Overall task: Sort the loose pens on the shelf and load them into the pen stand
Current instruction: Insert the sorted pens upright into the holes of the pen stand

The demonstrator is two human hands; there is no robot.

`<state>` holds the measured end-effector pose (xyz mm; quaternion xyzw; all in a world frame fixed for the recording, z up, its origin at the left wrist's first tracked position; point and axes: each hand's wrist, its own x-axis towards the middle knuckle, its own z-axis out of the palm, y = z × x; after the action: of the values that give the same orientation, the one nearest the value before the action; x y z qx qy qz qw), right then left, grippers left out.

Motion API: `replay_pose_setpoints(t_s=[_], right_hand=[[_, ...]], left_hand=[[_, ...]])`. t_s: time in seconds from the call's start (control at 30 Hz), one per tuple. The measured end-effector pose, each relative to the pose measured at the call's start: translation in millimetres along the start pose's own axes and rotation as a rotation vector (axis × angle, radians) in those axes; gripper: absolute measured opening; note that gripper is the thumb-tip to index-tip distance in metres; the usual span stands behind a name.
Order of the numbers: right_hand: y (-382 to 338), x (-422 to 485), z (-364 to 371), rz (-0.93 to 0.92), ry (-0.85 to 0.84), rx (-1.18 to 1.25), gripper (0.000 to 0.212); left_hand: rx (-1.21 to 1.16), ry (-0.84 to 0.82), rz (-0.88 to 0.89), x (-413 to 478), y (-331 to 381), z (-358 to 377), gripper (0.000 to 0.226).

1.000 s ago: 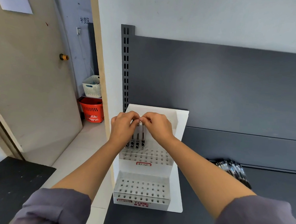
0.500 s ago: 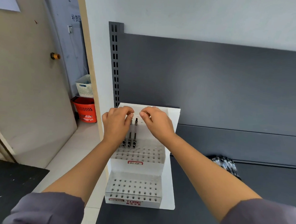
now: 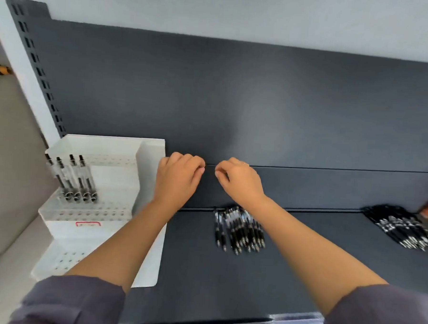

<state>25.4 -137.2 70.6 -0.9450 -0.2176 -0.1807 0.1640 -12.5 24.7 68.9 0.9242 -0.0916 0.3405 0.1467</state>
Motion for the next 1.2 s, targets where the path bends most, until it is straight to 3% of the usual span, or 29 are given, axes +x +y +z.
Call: replay_pose_setpoints(t_s=[0.2, 0.4, 0.63, 0.93, 1.1, 1.2], right_hand=[[85, -30, 9, 0.125, -0.341, -0.057, 0.022], [110, -34, 40, 0.241, -0.585, 0.039, 0.025], [95, -15, 95, 0.281, -0.652, 0.019, 0.021], [77, -6, 141, 0.261, -0.558, -0.263, 0.031], [68, -6, 155, 0.276, -0.57, -0.305, 0.034], [67, -4, 158, 0.335, -0.56, -0.241, 0.035]], left_hand=[[-0.007, -0.274, -0.036, -18, 50, 73, 0.017], [0.025, -0.579, -0.17, -29, 39, 121, 0.02], [-0.01, -0.855, -0.47, -41, 12, 162, 0.035], [-0.087, -0.849, -0.648, -33, 11, 186, 0.038], [-0.047, -0.902, -0.618, -32, 12, 189, 0.046], [0.005, -0.927, -0.555, -36, 8, 187, 0.039]])
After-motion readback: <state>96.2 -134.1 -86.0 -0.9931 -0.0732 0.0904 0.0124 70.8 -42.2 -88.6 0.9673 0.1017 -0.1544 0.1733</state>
